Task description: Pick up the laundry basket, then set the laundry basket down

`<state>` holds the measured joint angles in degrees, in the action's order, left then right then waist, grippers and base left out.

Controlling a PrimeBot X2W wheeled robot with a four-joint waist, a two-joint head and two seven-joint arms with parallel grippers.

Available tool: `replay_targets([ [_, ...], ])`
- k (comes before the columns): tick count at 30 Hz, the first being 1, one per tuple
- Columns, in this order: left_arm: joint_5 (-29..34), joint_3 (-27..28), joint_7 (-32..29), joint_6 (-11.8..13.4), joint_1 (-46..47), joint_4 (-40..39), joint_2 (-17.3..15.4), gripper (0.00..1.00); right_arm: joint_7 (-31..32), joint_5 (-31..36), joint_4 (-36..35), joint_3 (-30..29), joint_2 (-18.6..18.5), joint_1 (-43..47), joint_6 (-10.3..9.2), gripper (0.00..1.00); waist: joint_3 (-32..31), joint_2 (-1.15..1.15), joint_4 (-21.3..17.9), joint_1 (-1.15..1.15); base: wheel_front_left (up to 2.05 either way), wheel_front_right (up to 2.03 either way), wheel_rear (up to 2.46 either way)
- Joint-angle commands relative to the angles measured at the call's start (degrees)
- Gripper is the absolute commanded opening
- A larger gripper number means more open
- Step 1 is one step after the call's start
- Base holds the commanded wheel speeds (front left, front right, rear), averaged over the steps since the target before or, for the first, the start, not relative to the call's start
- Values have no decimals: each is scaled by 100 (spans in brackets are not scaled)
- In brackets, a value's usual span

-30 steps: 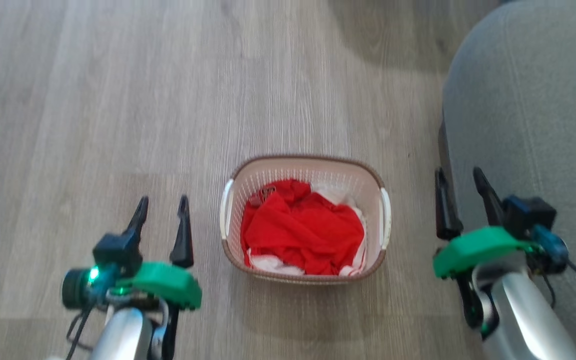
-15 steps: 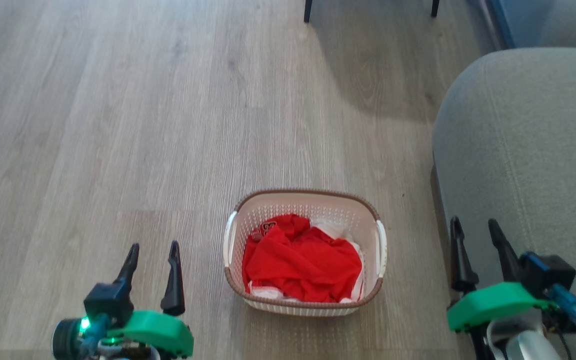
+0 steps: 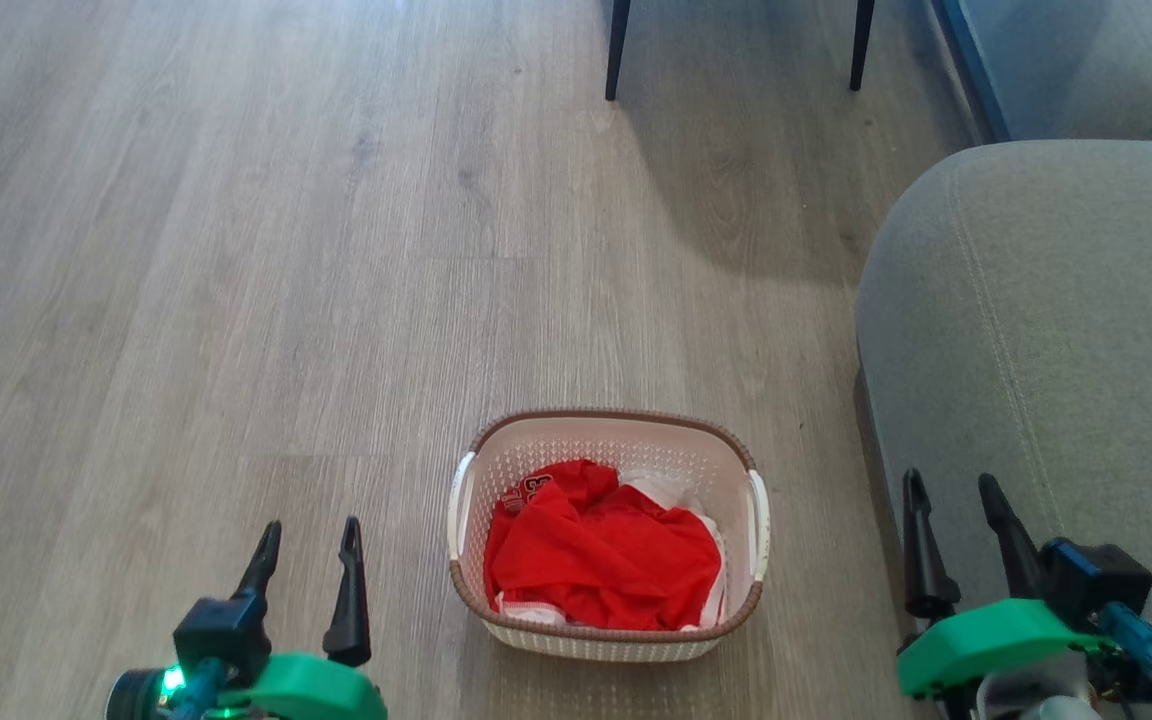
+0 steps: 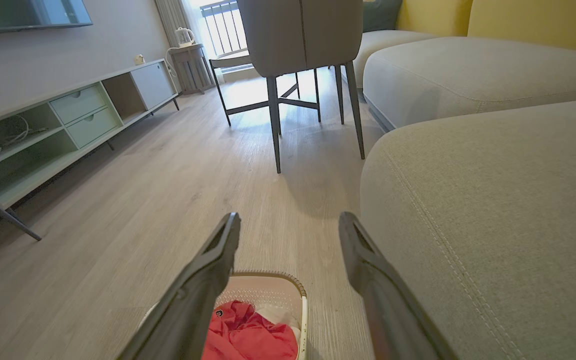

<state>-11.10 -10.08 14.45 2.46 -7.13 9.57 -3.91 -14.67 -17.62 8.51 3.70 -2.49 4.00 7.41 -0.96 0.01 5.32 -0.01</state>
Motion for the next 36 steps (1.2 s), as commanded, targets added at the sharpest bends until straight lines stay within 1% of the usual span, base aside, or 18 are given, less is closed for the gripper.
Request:
replay_targets([
  [1,56,238,55,-32,158,-213,-43,100,-33,58,-192,111,-39,-97,8,100,-8,-1,0,1,0,0,0],
  [8,95,249,55,-53,133,-255,-60,100,-33,84,-190,96,-39,-80,8,100,-24,-1,-2,1,0,0,0],
  [9,56,8,0,-44,-1,-27,-11,0,0,48,-1,-6,0,2,0,0,-25,-1,-3,1,0,0,0],
  [12,36,-43,-29,-43,-71,328,20,0,5,36,361,24,25,43,-1,0,-26,-1,-4,1,0,0,0],
  [36,-1496,233,-379,-218,189,360,7,0,320,-1421,390,-77,-54,-147,1,0,-1,-1,-102,1,0,0,0],
])
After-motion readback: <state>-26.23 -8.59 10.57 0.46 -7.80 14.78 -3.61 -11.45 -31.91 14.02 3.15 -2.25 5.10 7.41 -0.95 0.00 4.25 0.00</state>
